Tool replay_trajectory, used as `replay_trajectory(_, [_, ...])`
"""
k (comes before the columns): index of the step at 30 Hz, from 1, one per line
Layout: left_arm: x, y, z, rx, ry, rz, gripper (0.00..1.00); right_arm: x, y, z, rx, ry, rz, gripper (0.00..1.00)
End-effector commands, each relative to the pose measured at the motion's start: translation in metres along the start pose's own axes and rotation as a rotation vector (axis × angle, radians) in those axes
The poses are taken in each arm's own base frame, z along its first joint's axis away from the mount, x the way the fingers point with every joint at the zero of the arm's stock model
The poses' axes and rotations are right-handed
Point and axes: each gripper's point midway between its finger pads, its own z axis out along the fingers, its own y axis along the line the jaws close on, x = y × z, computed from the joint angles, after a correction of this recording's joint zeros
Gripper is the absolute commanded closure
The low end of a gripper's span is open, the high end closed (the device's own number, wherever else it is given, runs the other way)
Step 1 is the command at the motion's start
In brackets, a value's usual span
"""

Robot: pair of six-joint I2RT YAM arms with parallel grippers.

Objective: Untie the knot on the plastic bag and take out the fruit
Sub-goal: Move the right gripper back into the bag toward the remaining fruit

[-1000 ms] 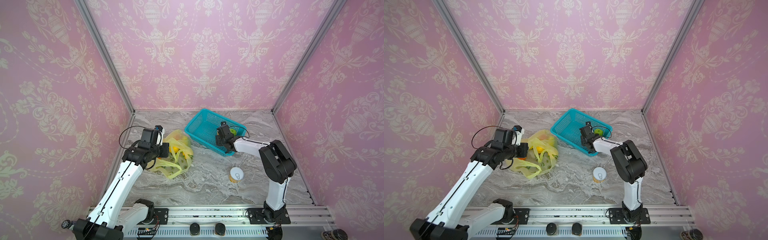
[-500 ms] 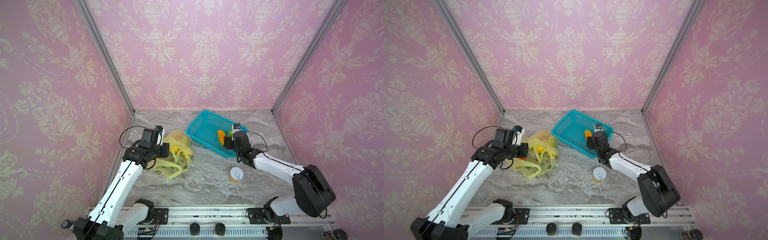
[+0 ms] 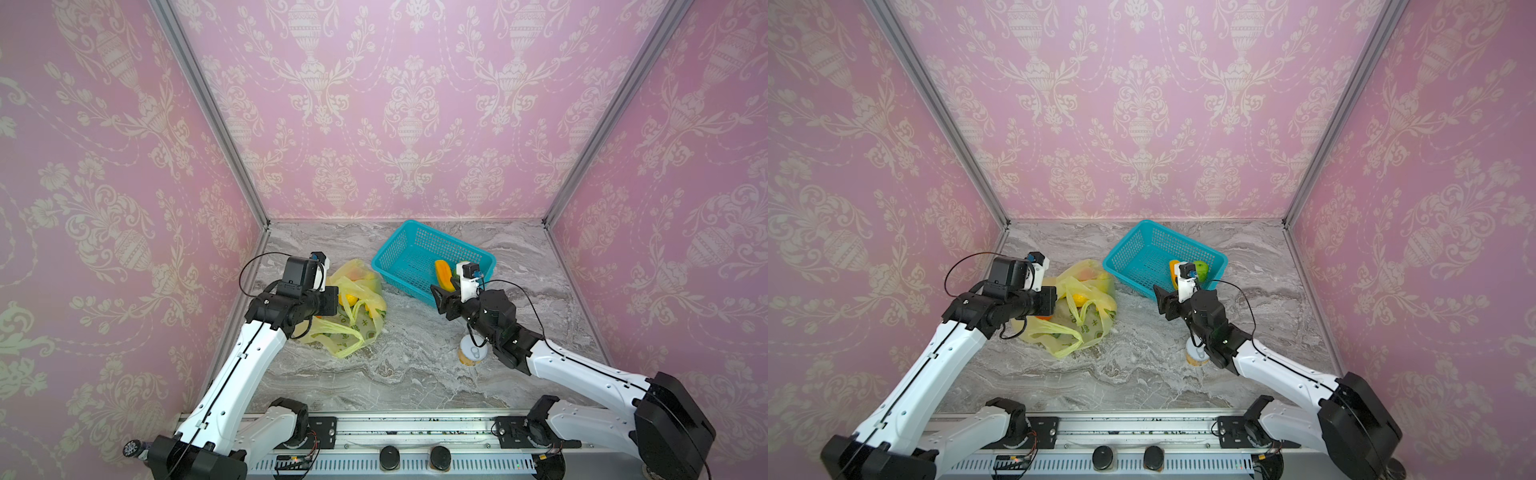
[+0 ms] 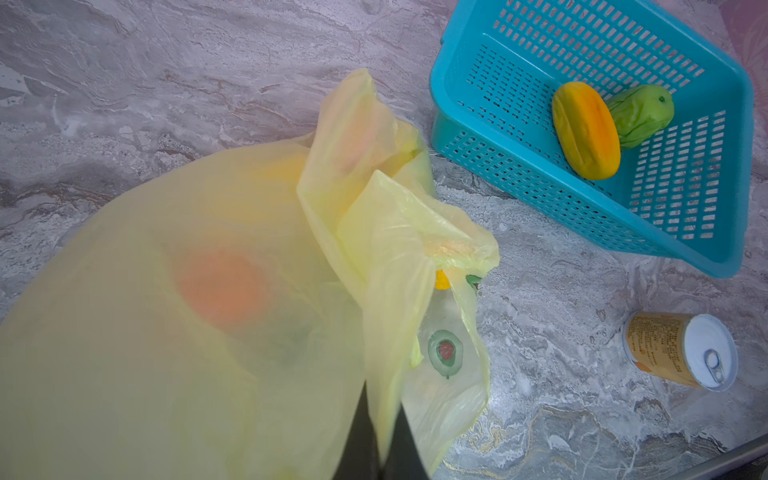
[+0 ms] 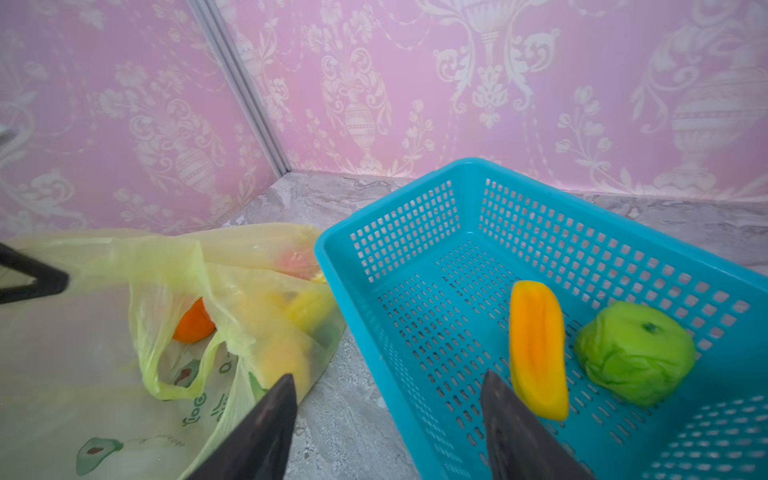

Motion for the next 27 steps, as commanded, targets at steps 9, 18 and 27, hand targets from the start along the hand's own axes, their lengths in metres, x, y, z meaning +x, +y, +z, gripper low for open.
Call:
replay_trajectory(9, [0.01,0.002,0.008,-0.014,0.046,0.001,1.0,0.061,0.189,-0.003,-0.565,0.148,-0.545,0.54])
replay_trajectory(18, [0.01,0.003,0.011,-0.015,0.057,0.003,1.0,0.113,0.234,0.018,-0.672,0.23,-0.661,0.71])
replay_trajectory(27, [0.006,-0.005,0.007,0.022,0.044,0.011,1.0,0.115,0.216,0.083,-0.583,0.256,-0.446,0.82])
